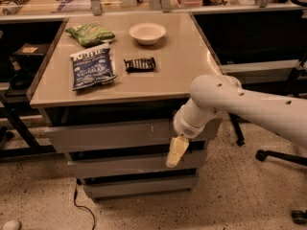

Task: Open top drawer

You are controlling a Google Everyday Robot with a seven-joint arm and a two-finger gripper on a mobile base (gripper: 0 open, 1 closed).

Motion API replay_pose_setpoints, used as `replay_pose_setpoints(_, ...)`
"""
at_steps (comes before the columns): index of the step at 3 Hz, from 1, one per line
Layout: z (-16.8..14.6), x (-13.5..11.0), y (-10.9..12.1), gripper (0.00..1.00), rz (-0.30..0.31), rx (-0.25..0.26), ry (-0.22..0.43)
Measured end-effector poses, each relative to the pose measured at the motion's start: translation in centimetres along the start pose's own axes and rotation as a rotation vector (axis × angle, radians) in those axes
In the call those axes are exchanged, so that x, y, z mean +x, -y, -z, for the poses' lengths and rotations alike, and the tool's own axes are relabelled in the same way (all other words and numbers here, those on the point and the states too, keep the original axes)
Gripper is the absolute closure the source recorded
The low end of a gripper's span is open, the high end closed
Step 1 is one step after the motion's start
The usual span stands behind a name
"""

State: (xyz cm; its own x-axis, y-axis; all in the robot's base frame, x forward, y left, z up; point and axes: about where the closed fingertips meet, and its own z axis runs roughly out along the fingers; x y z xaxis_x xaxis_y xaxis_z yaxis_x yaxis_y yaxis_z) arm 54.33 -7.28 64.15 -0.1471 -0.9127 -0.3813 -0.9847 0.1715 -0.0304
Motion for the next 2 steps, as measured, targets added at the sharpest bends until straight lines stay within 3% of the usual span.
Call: replay_pose_setpoints(2, 0.6, 0.2, -1.1, 0.0, -0.014, -0.015, 0.001)
